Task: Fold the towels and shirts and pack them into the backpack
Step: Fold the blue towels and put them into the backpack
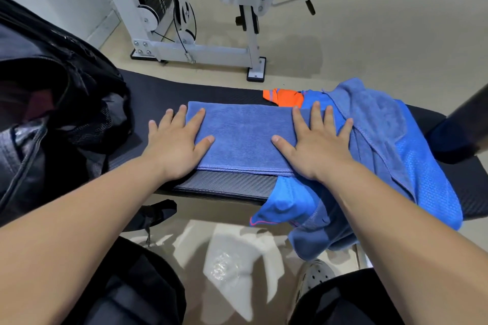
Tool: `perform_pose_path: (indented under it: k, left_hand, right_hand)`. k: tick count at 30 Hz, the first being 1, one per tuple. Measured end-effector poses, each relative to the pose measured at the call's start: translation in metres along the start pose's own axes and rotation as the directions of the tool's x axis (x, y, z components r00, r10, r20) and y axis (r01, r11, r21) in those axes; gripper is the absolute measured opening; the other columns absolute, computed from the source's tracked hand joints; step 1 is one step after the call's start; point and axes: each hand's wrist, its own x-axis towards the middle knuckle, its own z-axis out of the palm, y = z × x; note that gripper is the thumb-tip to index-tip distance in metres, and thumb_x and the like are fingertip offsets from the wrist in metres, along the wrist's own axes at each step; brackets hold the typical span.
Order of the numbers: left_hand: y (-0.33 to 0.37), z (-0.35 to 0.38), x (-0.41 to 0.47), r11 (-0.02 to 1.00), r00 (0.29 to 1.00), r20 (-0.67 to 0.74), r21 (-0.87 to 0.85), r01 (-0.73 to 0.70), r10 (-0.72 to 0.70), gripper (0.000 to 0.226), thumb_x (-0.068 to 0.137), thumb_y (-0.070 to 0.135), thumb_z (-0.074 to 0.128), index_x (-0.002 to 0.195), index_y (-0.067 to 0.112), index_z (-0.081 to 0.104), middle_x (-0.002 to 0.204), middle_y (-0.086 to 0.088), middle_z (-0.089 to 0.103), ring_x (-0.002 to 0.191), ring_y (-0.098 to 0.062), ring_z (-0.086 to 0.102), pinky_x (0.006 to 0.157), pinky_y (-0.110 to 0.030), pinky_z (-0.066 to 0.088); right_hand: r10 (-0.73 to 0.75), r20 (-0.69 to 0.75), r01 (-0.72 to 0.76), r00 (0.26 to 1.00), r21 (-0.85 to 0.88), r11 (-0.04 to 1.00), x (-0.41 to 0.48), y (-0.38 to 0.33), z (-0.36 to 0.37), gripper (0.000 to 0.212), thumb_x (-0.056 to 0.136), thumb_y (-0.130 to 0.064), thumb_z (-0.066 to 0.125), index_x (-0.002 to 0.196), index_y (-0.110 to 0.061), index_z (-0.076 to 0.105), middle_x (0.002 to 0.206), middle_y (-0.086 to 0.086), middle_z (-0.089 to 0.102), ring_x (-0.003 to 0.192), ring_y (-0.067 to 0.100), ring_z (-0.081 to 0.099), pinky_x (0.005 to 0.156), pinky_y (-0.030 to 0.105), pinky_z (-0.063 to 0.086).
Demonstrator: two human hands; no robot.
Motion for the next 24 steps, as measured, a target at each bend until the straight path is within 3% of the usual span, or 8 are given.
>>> perform_pose_path:
  k: [2,5,8,11,14,17,20,24]
  left_hand:
    - [-0.001,-0.008,0.0,0.997,0.997,-0.069,-0.062,-0.05,0.046,0.068,0.095,0.065,0.041,0.156,0.04,0.025,0.163,-0.007,0.027,0.151,-0.03,0.018,0.119,-0.057,0.015]
    - [-0.003,-0.023,-0.002,0.979,0.988,-0.143,-0.182,-0.087,0.062,0.054,0.087,0.063,0.06,0.137,0.045,0.053,0.133,0.006,0.056,0.131,-0.025,0.041,0.109,-0.05,0.033]
    - [-0.003,-0.027,0.001,0.934,0.986,-0.165,-0.352,-0.059,0.0,0.036,0.09,0.055,0.06,0.125,0.045,0.063,0.116,0.008,0.061,0.11,-0.019,0.052,0.102,-0.043,0.043]
    - [-0.001,-0.029,0.002,0.861,0.991,-0.12,-0.509,-0.013,-0.056,0.027,0.093,0.032,0.067,0.119,0.039,0.067,0.095,0.019,0.059,0.081,-0.002,0.051,0.081,-0.026,0.04]
    - [-0.007,-0.032,0.003,0.795,0.995,-0.05,-0.606,0.04,-0.089,0.024,0.09,0.021,0.072,0.106,0.039,0.07,0.076,0.01,0.05,0.067,-0.01,0.047,0.064,-0.025,0.037]
    - [-0.015,-0.036,0.006,0.726,0.996,0.001,-0.685,0.064,-0.086,0.028,0.089,0.013,0.072,0.104,0.035,0.072,0.077,0.002,0.05,0.067,-0.014,0.046,0.065,-0.027,0.038]
    - [-0.016,-0.038,0.005,0.647,0.996,0.044,-0.758,0.082,-0.076,0.037,0.089,0.005,0.071,0.114,0.032,0.072,0.084,0.011,0.061,0.071,-0.004,0.057,0.075,-0.021,0.044]
    - [-0.011,-0.044,0.002,0.396,0.994,0.083,-0.912,0.104,-0.07,0.046,0.091,-0.008,0.063,0.128,0.018,0.067,0.115,-0.004,0.073,0.09,-0.009,0.071,0.078,-0.021,0.057]
  right_hand:
    - [-0.042,-0.081,0.041,0.996,-0.017,0.999,-0.002,-0.008,-0.005,0.088,0.088,-0.082,0.011,0.16,-0.033,-0.007,0.167,0.007,-0.019,0.152,0.031,-0.021,0.117,0.066,-0.012]
    - [-0.134,-0.172,0.136,0.976,0.002,0.991,-0.003,-0.028,-0.011,0.086,0.09,-0.08,0.014,0.16,-0.033,-0.004,0.168,0.005,-0.014,0.153,0.031,-0.019,0.117,0.067,-0.01]
    - [-0.186,-0.173,0.191,0.967,0.015,0.981,0.002,-0.049,-0.008,0.085,0.091,-0.079,0.015,0.16,-0.032,0.0,0.168,0.003,-0.015,0.153,0.031,-0.02,0.116,0.067,-0.012]
    - [-0.202,-0.103,0.202,0.974,-0.003,0.979,0.008,-0.056,0.001,0.084,0.091,-0.079,0.012,0.16,-0.034,-0.004,0.167,0.002,-0.02,0.152,0.031,-0.023,0.115,0.067,-0.013]
    - [-0.203,-0.025,0.202,0.979,-0.037,0.979,0.011,-0.054,0.009,0.085,0.09,-0.08,0.007,0.159,-0.034,-0.009,0.166,0.001,-0.022,0.151,0.031,-0.026,0.115,0.069,-0.013]
    - [-0.201,-0.018,0.2,0.979,-0.042,0.979,0.011,-0.053,0.01,0.085,0.09,-0.081,0.006,0.159,-0.034,-0.01,0.166,0.001,-0.022,0.151,0.031,-0.026,0.114,0.069,-0.013]
    - [-0.2,-0.017,0.2,0.98,-0.043,0.979,0.011,-0.054,0.01,0.085,0.089,-0.08,0.005,0.159,-0.034,-0.01,0.166,0.001,-0.022,0.151,0.031,-0.026,0.114,0.069,-0.013]
    - [-0.196,-0.009,0.195,0.981,-0.038,0.98,0.01,-0.056,0.009,0.084,0.09,-0.079,0.005,0.159,-0.033,-0.01,0.166,0.002,-0.022,0.151,0.031,-0.026,0.115,0.068,-0.013]
